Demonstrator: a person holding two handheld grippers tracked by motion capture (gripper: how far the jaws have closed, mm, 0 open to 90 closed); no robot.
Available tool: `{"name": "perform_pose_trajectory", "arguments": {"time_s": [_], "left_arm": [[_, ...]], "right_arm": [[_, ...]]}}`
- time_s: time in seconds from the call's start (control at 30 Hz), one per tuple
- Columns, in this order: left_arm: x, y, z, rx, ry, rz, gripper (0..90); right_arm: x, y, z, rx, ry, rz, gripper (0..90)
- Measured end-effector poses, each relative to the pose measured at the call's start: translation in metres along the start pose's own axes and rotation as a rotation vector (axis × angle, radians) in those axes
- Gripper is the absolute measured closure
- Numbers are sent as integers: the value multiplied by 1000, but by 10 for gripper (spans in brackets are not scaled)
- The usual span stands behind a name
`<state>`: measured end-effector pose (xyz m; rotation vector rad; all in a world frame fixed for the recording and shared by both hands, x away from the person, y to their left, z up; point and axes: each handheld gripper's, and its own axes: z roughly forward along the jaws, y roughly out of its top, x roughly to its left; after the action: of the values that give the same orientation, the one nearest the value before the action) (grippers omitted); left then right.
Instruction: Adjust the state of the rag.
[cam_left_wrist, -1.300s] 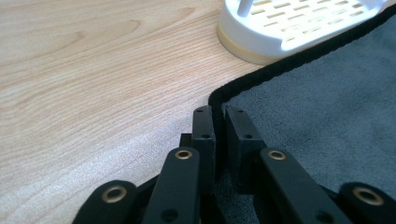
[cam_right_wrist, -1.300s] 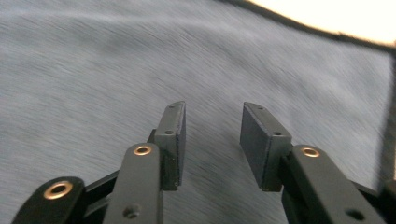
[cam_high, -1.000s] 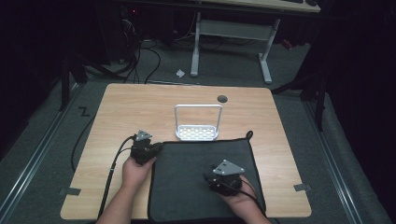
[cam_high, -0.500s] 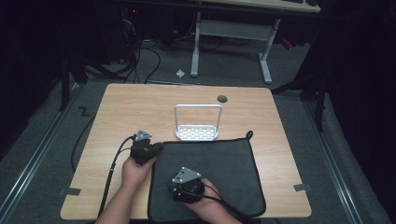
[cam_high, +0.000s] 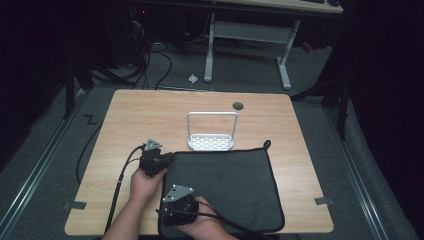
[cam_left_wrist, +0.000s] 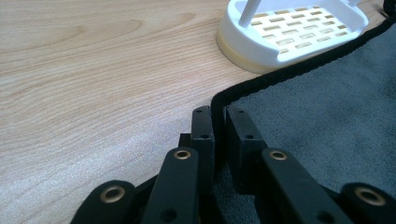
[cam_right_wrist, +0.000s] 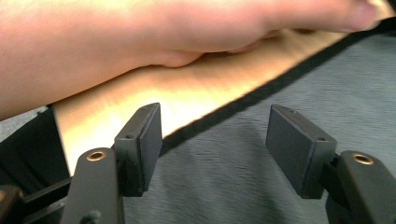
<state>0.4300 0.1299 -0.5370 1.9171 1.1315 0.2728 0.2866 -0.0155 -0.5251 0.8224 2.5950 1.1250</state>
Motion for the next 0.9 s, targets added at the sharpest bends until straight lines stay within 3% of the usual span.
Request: {"name": "perform_pose_trajectory", "arguments": {"time_s": [0.2,0.3,0.33,0.43,0.47,0.63,0.9], "left_arm": [[0,0,0,2,-1,-6,815],[1,0,1,2,-2,-6,814],[1,0,1,3,-3,-5,814],[1,0,0,4,-2,-4,814],[1,0,0,5,-2,-4,815],[1,0,1,7,-3,-5,815],[2,0,0,7,-5,-6,815]], "right_arm": [[8,-5,6,21,-15,-45,369],[9,-6,5,18,-33,-61,426],[7,-8,3,15,-47,-78,490],[4,-8,1,16,-45,-79,571],[0,-9,-2,19,-44,-81,652],[-5,-12,-8,17,-49,-70,772],[-7,-13,-24,-38,-77,-83,812]]}}
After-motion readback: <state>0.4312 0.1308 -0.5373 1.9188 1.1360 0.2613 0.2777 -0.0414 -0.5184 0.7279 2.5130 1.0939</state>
